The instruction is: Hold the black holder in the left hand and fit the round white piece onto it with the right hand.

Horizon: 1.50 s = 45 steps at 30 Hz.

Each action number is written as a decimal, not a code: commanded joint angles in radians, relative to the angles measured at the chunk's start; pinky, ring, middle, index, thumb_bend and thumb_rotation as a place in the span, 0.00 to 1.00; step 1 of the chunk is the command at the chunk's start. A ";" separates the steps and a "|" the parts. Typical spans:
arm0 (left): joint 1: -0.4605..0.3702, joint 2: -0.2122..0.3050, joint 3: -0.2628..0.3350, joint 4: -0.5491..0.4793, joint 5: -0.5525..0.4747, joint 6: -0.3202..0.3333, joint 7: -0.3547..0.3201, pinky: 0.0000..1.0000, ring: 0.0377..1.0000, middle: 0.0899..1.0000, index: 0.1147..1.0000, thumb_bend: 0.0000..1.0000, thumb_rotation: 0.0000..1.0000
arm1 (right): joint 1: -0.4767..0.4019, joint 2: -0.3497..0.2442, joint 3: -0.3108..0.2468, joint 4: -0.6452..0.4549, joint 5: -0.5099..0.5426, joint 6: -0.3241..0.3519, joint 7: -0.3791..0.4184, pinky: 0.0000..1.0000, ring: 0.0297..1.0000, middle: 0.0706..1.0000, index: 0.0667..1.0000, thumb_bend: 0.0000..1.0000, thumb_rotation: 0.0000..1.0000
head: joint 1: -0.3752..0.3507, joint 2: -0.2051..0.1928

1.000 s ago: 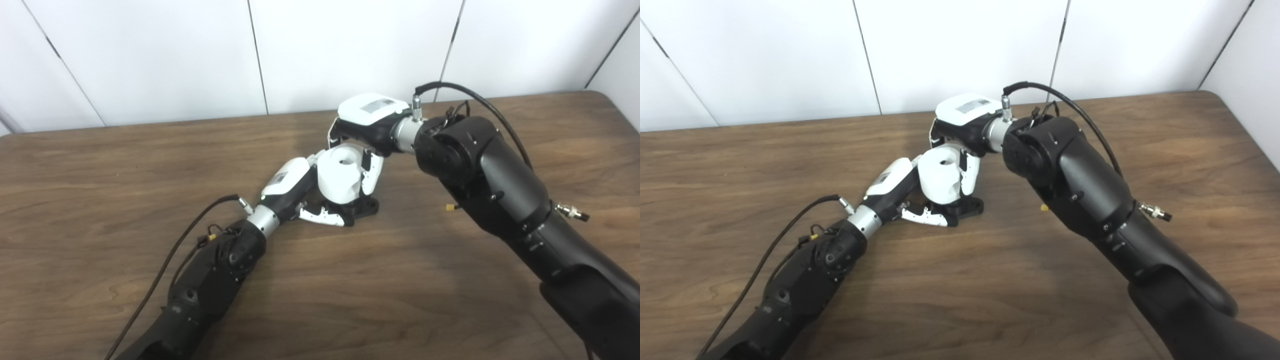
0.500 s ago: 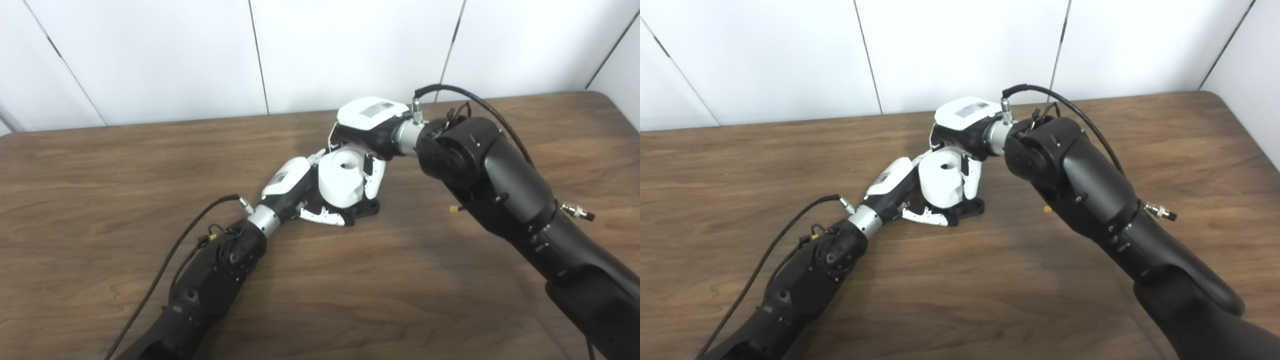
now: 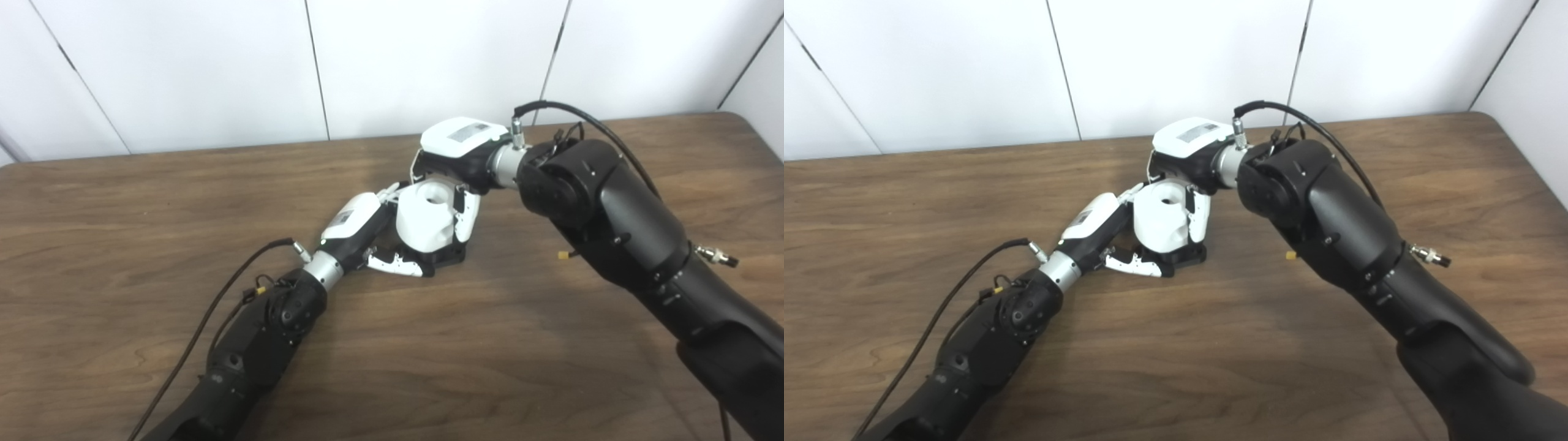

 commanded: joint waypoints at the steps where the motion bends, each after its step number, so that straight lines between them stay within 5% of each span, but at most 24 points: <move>1: 0.069 0.008 -0.032 0.051 0.008 0.045 -0.082 0.94 1.00 0.94 0.41 0.52 0.06 | 0.012 -0.015 0.010 0.023 0.000 -0.012 0.026 0.70 0.79 0.75 0.45 0.52 0.14 | 0.000 0.001; 15: 0.072 0.005 -0.031 0.040 -0.002 0.050 -0.090 0.93 1.00 0.93 0.41 0.52 0.06 | 0.023 -0.003 0.004 0.035 -0.009 -0.003 0.006 0.69 0.79 0.75 0.45 0.52 0.14 | 0.004 0.008; 34: 0.080 0.003 -0.046 0.007 0.006 0.074 -0.095 0.95 1.00 0.94 0.41 0.52 0.06 | 0.036 0.084 0.015 0.036 -0.026 0.024 -0.012 0.71 0.79 0.74 0.45 0.52 0.14 | 0.017 0.018; 45: 0.082 0.005 -0.047 0.002 -0.006 0.085 -0.100 0.97 1.00 0.94 0.41 0.52 0.06 | 0.034 0.077 0.026 0.050 -0.036 0.019 0.002 0.69 0.79 0.75 0.45 0.52 0.14 | 0.018 0.014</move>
